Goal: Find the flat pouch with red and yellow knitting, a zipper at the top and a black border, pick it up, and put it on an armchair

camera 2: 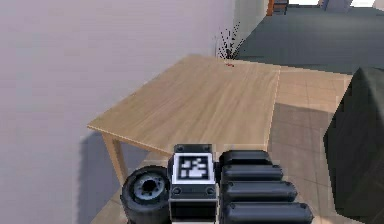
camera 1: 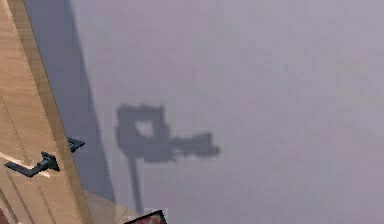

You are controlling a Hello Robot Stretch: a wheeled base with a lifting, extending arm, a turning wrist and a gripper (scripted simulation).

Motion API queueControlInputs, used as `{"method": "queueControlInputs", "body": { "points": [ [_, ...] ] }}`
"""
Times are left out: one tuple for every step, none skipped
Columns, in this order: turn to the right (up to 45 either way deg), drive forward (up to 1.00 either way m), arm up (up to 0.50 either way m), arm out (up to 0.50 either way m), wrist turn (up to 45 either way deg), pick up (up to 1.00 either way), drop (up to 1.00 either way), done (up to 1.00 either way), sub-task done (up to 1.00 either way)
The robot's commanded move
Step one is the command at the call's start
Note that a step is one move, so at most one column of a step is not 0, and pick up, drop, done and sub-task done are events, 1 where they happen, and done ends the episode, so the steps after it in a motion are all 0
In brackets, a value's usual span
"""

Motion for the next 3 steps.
{"method": "queueControlInputs", "body": {
  "points": [
    [-45.0, 0.0, 0.0, 0.0, 0.0, 0.0, 0.0, 0.0, 0.0],
    [-18.0, 0.0, 0.0, 0.0, 0.0, 0.0, 0.0, 0.0, 0.0],
    [0.0, 0.7, 0.0, 0.0, 0.0, 0.0, 0.0, 0.0, 0.0]
  ]
}}
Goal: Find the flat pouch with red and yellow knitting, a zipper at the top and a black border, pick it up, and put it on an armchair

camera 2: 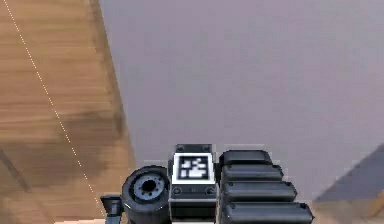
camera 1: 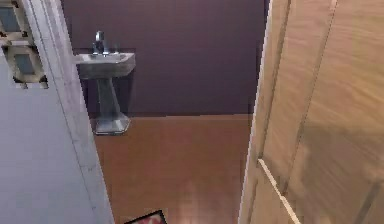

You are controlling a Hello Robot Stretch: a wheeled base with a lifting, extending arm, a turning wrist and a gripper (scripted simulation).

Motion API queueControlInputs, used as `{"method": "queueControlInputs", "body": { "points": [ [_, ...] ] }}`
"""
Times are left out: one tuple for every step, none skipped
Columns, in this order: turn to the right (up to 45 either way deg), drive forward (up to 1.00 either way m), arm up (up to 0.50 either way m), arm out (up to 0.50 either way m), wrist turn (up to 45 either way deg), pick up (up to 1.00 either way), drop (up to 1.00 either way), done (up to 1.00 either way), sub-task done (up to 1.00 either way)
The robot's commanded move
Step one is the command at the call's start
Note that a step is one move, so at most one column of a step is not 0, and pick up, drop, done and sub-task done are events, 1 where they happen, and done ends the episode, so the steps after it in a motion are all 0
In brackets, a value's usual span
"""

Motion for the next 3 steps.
{"method": "queueControlInputs", "body": {
  "points": [
    [0.0, 1.0, 0.0, 0.0, 0.0, 0.0, 0.0, 0.0, 0.0],
    [3.0, 0.0, 0.0, 0.0, 0.0, 0.0, 0.0, 0.0, 0.0],
    [-3.0, 0.0, 0.0, 0.0, 0.0, 0.0, 0.0, 0.0, 0.0]
  ]
}}
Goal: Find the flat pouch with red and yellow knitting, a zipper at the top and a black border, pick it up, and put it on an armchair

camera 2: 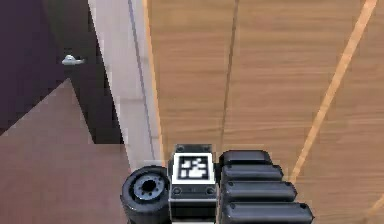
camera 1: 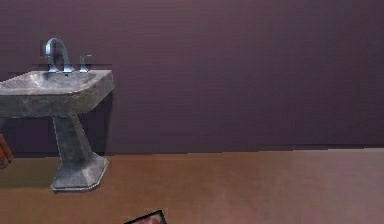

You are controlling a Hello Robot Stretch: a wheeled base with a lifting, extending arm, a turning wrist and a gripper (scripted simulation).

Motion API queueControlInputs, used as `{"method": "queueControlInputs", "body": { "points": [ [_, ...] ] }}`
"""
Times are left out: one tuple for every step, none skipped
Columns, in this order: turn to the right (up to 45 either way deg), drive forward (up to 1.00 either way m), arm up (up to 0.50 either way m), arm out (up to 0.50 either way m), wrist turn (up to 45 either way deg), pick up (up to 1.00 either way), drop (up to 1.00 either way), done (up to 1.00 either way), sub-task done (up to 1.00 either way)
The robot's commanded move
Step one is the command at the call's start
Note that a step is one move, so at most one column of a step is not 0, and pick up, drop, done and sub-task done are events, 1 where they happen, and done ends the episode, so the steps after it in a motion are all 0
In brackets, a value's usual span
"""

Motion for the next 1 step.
{"method": "queueControlInputs", "body": {
  "points": [
    [0.0, 0.2, 0.0, 0.0, 0.0, 0.0, 0.0, 0.0, 0.0]
  ]
}}
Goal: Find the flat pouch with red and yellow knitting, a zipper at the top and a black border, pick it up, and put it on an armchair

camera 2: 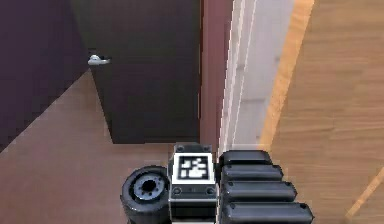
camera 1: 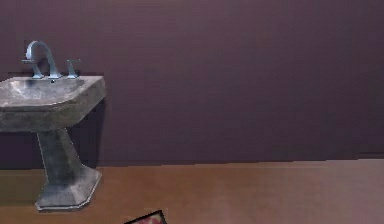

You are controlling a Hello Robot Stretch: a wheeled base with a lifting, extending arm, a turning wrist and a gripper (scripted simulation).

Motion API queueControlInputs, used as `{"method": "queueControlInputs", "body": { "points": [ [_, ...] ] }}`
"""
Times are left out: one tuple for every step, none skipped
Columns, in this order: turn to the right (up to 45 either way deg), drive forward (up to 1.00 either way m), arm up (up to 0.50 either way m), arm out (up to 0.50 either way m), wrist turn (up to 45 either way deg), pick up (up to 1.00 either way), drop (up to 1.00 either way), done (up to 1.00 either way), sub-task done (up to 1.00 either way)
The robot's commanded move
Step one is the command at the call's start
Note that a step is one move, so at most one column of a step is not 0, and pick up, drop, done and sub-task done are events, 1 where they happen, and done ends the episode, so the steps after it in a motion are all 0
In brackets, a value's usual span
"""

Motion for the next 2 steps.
{"method": "queueControlInputs", "body": {
  "points": [
    [24.0, 0.0, 0.0, 0.0, 0.0, 0.0, 0.0, 0.0, 0.0],
    [0.0, 0.05, 0.0, 0.0, 0.0, 0.0, 0.0, 0.0, 0.0]
  ]
}}
